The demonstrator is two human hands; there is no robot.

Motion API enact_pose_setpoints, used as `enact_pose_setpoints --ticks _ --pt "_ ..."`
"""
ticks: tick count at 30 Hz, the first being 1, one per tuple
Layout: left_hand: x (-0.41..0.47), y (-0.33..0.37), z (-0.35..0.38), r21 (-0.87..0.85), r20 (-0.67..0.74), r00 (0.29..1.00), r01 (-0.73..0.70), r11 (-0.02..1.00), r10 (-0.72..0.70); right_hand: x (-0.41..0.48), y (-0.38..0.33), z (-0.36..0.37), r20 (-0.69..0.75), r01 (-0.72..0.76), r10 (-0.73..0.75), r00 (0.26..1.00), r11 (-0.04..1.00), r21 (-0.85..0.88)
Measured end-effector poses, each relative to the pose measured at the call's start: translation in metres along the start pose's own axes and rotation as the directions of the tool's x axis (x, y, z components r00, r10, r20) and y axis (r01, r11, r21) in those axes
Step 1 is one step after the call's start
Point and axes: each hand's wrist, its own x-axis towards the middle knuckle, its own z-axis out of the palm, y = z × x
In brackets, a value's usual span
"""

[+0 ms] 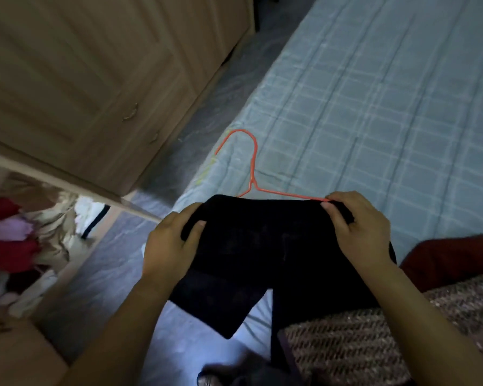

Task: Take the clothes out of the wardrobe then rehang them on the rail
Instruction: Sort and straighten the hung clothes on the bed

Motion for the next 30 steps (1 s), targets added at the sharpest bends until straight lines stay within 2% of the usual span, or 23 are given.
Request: enact_pose_setpoints --ticks 4,10,16,20,25,30 --pt "-0.067 -0.053 -0.069 -0.018 -0.109 0.991 0.076 0.997 -0.077 -0.034 -0.09 0.008 0.078 0.133 -0.139 0.987 0.988 0.076" --pt "-0.172 -0.16 -0.148 -0.171 -0.221 0.949 0.19 0.967 -0.226 -0.09 -0.223 0.063 0.135 0.352 -0.383 0.914 0.913 0.204" --pt "-0.248 -0.256 -0.231 -0.207 -0.417 0.837 0.292 0.934 -0.355 -0.121 -0.358 0.14 0.099 0.549 -0.601 0.793 0.776 0.31" --pt "-0.266 -0.311 -0.293 -0.181 -0.537 0.76 0.319 0.93 -0.365 -0.12 -0.44 0.187 0.08 0.62 -0.689 0.72 0.691 0.372" --pt "-0.244 -0.365 -0.377 -0.104 -0.607 0.727 0.328 0.939 -0.321 -0.1 -0.522 0.225 0.012 0.69 -0.774 0.633 0.572 0.443" --pt "-0.185 -0.424 -0.481 0.001 -0.693 0.69 0.289 0.957 -0.207 -0.057 -0.628 0.267 -0.135 0.719 -0.784 0.606 0.467 0.515"
